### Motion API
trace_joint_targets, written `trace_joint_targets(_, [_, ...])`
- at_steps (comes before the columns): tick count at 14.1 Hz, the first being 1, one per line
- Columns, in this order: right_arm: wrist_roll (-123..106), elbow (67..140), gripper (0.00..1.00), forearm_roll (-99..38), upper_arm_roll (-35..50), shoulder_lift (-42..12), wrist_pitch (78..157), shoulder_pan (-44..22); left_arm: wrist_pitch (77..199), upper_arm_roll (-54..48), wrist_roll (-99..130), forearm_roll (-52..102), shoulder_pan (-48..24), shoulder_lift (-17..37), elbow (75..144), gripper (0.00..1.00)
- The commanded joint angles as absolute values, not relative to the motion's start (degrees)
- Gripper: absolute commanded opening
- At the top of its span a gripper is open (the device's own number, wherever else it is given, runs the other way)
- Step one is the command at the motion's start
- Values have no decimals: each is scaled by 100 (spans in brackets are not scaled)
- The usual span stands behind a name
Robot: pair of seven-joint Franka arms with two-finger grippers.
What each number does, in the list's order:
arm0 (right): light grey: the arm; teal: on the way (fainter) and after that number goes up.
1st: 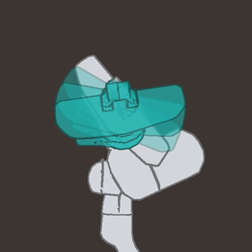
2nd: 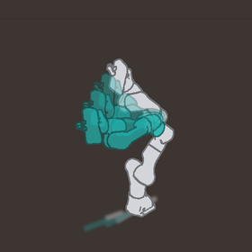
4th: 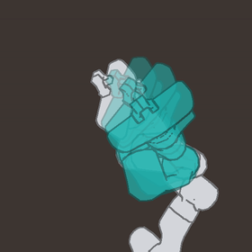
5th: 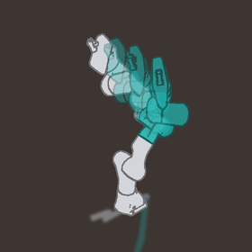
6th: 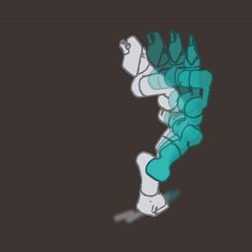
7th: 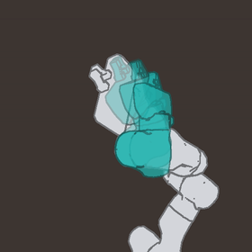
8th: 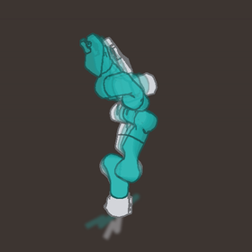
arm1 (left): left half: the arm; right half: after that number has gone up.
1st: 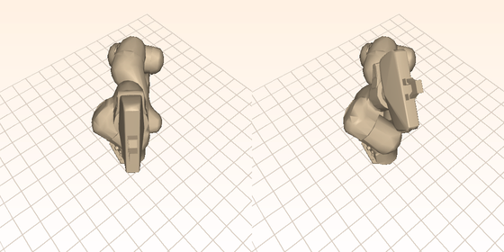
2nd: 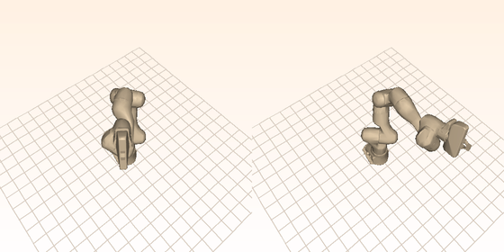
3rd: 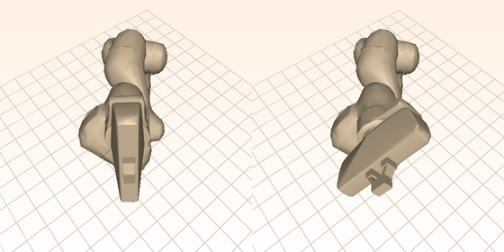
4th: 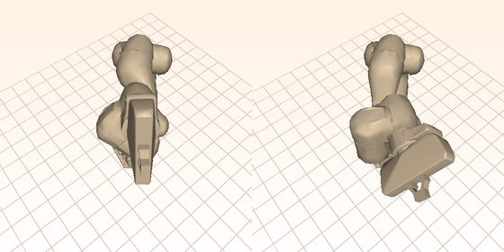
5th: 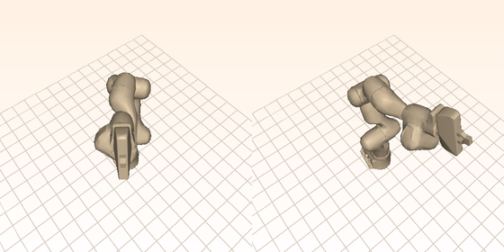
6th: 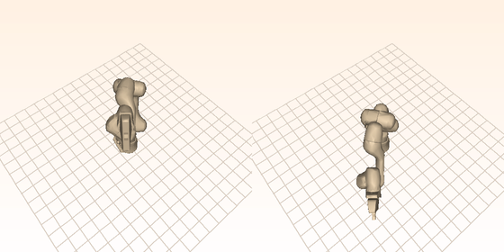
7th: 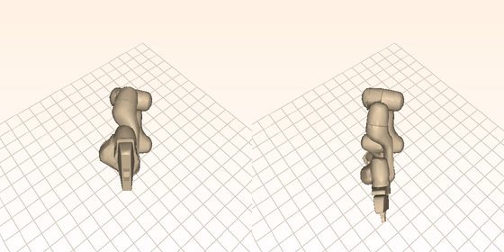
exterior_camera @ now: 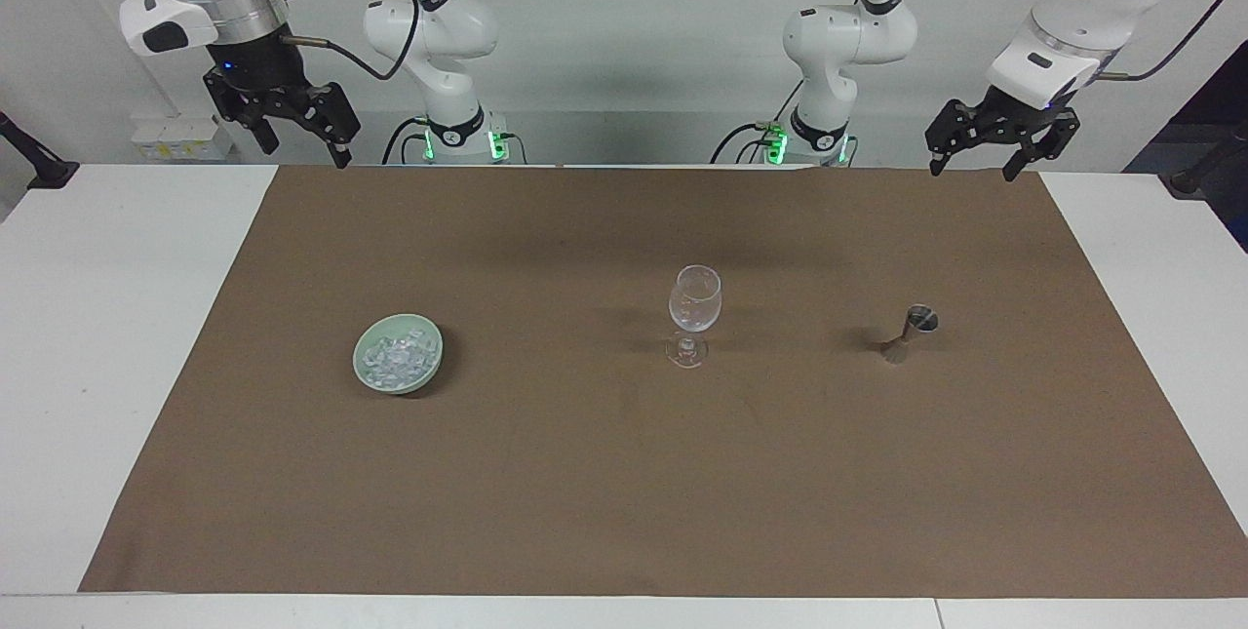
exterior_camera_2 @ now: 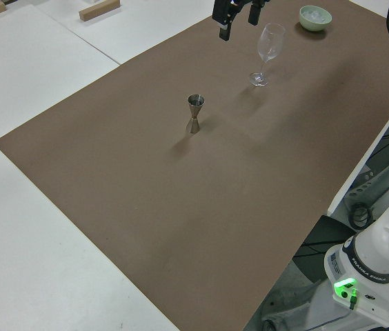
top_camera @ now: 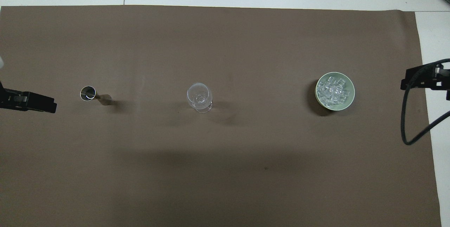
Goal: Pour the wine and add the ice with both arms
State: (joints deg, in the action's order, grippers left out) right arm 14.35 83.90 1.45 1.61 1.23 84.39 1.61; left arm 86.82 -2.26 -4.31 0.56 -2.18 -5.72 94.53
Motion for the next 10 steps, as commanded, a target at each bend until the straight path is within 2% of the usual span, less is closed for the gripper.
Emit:
trace_joint_targets(1, [1274,8525,100,167,202,220,8508,229,8657,-176,-395,-26,-299,-685,9553,100])
trace_joint_targets(10, [1318,8508,100,53,220,220,8438,220,8639,-132,-571,-9,-272,-694,9615,100])
